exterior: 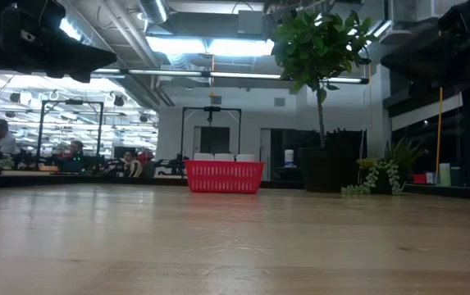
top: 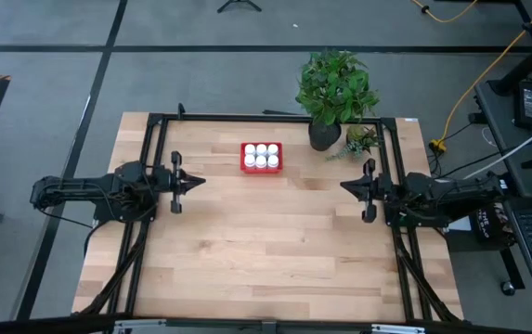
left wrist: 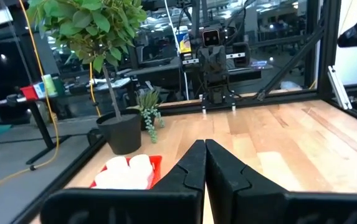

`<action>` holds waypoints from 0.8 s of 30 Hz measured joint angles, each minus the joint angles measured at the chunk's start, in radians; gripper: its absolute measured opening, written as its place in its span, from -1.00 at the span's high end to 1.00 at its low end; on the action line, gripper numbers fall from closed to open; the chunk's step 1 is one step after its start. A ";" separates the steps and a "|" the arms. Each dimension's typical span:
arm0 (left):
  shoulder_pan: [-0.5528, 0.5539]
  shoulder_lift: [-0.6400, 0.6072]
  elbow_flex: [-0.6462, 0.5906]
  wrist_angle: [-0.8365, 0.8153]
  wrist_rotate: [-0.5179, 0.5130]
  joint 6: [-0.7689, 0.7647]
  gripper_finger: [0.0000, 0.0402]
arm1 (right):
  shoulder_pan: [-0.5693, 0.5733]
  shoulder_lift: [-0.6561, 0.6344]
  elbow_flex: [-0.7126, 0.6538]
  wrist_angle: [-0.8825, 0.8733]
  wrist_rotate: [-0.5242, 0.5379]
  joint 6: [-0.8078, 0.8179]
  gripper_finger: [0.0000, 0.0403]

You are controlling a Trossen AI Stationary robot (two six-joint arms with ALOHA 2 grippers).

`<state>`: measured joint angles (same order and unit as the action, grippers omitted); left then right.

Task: Pick and place pill bottles into a basket
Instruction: Return to Home Position

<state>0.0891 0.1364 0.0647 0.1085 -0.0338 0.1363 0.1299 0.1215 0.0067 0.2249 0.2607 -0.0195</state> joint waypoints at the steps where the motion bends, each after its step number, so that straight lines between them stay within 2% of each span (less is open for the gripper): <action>1: 0.000 0.000 0.000 0.000 0.000 -0.011 0.99 | 0.000 0.000 0.000 -0.003 0.000 -0.008 0.95; 8: 0.000 0.000 0.000 0.000 0.000 -0.061 0.96 | 0.000 0.000 0.000 -0.005 0.000 0.015 0.92; 24: 0.000 0.000 0.000 0.000 0.000 -0.063 0.96 | 0.000 0.000 0.000 -0.007 0.000 0.012 0.92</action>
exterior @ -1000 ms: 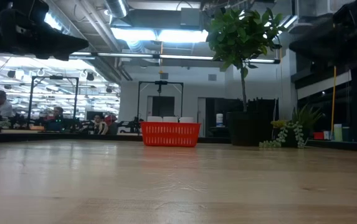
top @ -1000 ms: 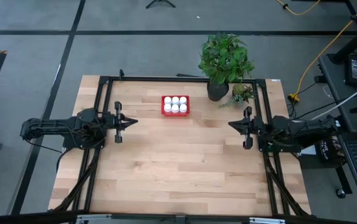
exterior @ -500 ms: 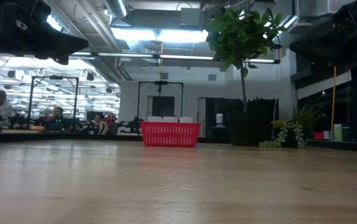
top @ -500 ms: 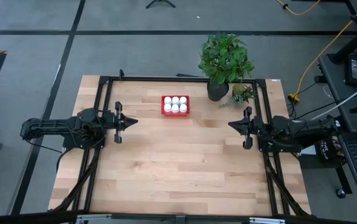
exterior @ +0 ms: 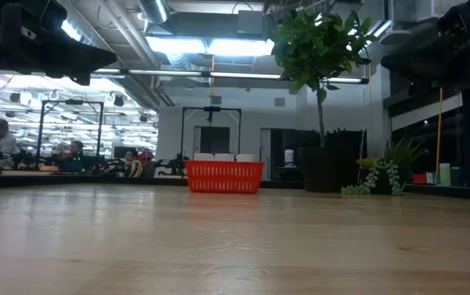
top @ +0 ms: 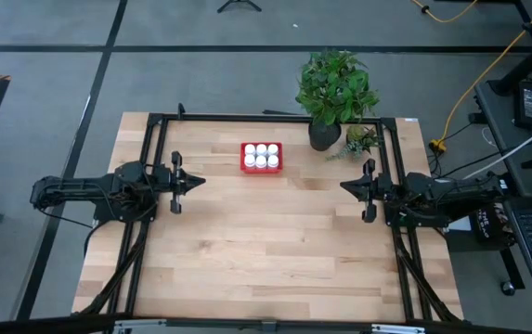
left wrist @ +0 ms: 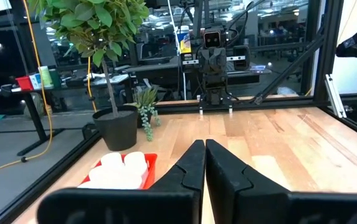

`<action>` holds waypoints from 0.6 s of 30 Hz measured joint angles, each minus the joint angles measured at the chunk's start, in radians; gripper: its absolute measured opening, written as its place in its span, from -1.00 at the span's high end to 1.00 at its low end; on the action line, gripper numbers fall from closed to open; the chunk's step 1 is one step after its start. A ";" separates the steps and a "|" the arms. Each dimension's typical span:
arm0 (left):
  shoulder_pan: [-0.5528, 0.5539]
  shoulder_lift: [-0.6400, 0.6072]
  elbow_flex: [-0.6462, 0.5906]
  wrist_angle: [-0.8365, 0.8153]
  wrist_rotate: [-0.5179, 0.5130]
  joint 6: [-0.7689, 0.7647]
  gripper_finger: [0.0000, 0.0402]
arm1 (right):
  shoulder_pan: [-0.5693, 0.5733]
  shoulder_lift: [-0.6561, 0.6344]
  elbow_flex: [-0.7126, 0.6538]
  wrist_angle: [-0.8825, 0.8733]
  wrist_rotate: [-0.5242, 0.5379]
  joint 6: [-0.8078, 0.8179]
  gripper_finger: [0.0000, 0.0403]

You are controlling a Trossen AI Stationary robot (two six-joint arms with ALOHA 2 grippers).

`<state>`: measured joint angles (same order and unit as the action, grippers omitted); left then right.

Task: Pick and place pill bottles into a basket
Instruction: Return to Home Position

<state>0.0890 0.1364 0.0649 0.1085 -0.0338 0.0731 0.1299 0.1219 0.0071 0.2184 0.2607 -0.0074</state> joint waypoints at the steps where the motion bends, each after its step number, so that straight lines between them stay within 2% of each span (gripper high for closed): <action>1: 0.000 0.000 0.000 0.000 0.000 0.000 0.95 | 0.000 0.000 0.000 0.000 0.000 0.000 0.92; 18: 0.000 0.000 0.000 0.000 0.000 0.000 0.96 | 0.000 0.000 0.000 0.000 0.000 0.000 0.92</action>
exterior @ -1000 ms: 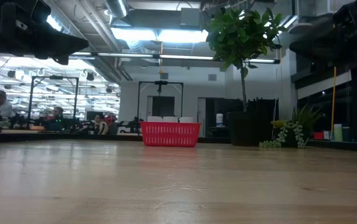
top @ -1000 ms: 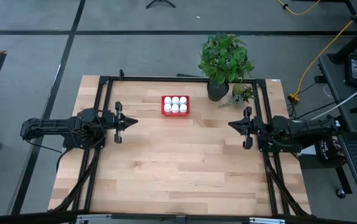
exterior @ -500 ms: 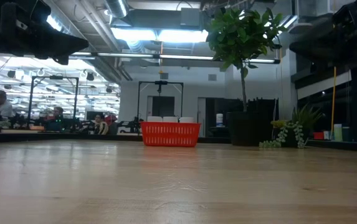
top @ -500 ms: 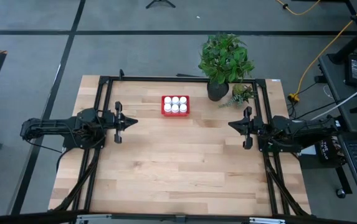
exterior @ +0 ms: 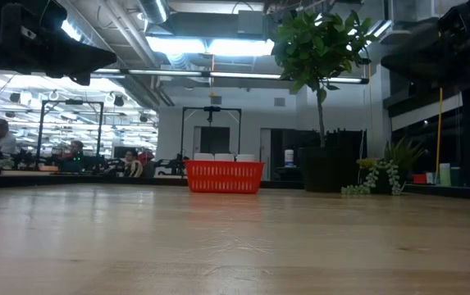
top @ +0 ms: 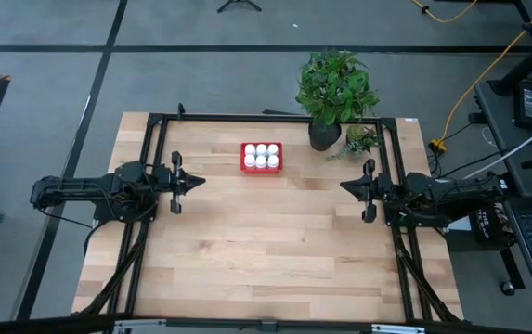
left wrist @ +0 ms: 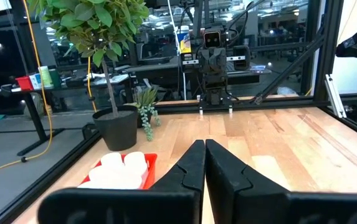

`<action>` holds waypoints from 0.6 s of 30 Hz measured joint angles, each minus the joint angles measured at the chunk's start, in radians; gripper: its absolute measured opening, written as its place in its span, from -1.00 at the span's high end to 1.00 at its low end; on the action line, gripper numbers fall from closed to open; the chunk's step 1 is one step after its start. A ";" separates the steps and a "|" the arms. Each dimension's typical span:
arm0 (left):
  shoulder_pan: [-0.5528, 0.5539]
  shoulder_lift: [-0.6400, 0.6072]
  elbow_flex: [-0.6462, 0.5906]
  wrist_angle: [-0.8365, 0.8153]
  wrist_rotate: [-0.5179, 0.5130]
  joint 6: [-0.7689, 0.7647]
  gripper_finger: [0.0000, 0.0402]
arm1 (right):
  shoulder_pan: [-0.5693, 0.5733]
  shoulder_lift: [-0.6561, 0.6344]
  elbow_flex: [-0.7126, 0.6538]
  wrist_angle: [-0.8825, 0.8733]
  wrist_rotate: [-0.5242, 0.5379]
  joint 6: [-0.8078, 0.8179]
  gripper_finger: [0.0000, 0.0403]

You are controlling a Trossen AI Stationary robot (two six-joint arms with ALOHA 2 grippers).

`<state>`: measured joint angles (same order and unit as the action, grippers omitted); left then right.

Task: Pick and place pill bottles into a basket
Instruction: Return to Home Position

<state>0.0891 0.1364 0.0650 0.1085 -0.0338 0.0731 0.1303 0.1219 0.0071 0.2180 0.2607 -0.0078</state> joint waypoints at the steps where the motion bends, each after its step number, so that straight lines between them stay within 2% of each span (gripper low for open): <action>1: 0.000 0.000 0.000 0.000 0.000 0.000 0.96 | 0.000 0.000 0.000 0.000 0.000 0.000 0.92; 18: 0.000 0.000 0.000 0.000 0.000 0.000 0.96 | 0.000 0.000 0.000 0.000 0.000 0.000 0.92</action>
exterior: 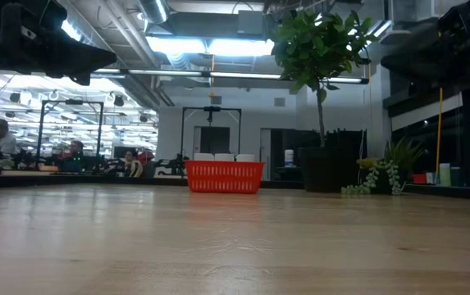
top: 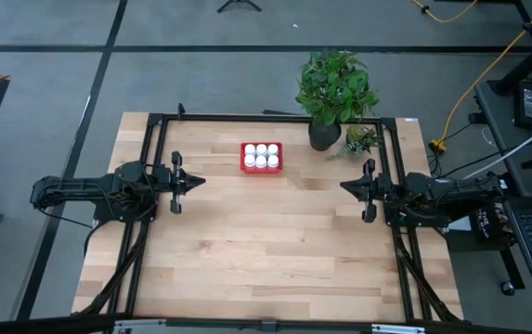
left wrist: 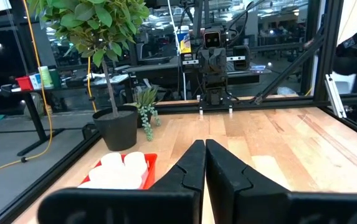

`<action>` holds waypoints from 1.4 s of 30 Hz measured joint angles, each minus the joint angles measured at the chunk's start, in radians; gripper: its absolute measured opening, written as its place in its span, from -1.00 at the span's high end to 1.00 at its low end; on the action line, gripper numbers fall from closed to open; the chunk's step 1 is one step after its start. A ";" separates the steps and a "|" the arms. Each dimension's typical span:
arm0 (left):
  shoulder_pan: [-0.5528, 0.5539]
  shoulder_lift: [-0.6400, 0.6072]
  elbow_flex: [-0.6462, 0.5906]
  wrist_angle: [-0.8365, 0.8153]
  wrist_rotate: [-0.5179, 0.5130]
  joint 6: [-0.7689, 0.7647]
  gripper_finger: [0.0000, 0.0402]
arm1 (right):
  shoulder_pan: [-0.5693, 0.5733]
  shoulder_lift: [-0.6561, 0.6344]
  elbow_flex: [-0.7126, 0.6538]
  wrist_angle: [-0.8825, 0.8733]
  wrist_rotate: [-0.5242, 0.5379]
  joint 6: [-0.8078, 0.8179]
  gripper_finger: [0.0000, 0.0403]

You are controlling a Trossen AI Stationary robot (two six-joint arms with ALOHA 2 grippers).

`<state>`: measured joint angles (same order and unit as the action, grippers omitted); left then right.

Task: Pick and place pill bottles into a basket
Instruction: Return to Home Position

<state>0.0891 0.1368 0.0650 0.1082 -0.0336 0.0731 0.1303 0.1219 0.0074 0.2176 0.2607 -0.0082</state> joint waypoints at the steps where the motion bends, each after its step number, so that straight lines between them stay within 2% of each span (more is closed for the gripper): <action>1: 0.000 0.000 0.000 0.000 0.000 0.000 0.97 | 0.000 0.000 0.000 0.000 0.000 0.000 0.92; 42: 0.000 0.000 0.000 0.000 0.000 0.000 0.95 | 0.000 0.000 0.000 0.000 0.000 0.000 0.92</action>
<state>0.0891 0.1368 0.0654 0.1081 -0.0338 0.0732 0.1303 0.1223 0.0078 0.2176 0.2607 -0.0082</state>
